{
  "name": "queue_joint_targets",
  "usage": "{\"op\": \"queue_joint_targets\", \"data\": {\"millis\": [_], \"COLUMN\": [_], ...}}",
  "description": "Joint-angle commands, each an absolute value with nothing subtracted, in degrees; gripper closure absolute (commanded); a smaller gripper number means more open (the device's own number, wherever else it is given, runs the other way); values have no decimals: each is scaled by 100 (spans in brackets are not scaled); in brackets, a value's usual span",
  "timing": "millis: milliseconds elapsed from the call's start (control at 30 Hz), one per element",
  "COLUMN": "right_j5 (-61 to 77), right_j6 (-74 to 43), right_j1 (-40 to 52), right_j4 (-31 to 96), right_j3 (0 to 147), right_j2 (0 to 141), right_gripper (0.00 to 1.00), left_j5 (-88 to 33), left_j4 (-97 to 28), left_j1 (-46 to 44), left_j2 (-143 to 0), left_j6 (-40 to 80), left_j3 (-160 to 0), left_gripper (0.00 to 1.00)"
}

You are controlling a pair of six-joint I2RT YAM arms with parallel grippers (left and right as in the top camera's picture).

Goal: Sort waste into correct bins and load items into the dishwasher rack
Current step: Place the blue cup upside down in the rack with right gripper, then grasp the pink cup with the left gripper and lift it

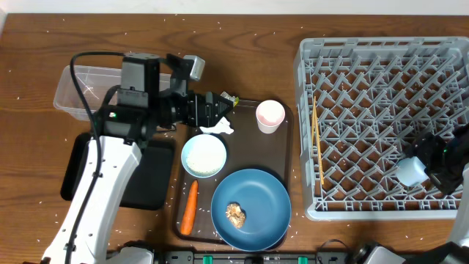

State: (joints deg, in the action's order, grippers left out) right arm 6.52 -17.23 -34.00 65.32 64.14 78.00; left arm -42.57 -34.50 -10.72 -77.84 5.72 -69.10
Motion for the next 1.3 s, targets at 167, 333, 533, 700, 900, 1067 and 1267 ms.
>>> {"op": "queue_joint_targets", "data": {"millis": [167, 333, 533, 700, 900, 1067, 1267], "right_j5": [2845, 3131, 3129, 3131, 3133, 3131, 3035], "right_j6": [-884, -849, -845, -849, -849, -847, -801], "right_j1": [-3326, -2908, -2722, -2722, -2722, -2722, -2722], "right_j4": [6674, 6643, 6716, 6711, 6720, 6720, 6753], "right_j3": [7216, 7216, 7216, 7210, 7207, 7207, 7207], "right_j2": [7002, 6392, 6176, 6187, 6187, 6187, 6187], "right_gripper": [12, 12, 8, 4, 3, 2, 3], "left_j5": [-1629, -1509, -1492, -1494, -1441, -1385, -1409], "left_j4": [-3159, -2410, -1594, -1474, -1776, -1774, -1997], "left_j1": [-2303, -2724, -2934, -3079, -3120, -3122, -3100], "left_j2": [-8256, -9188, -10116, -10525, -10678, -10809, -10621], "left_j6": [-25, -64, -38, -36, -38, -38, 51], "left_j3": [-6997, -6997, -6997, -6997, -6984, -6873, -6969], "left_gripper": [17, 17, 18, 28, 68, 70, 94]}}
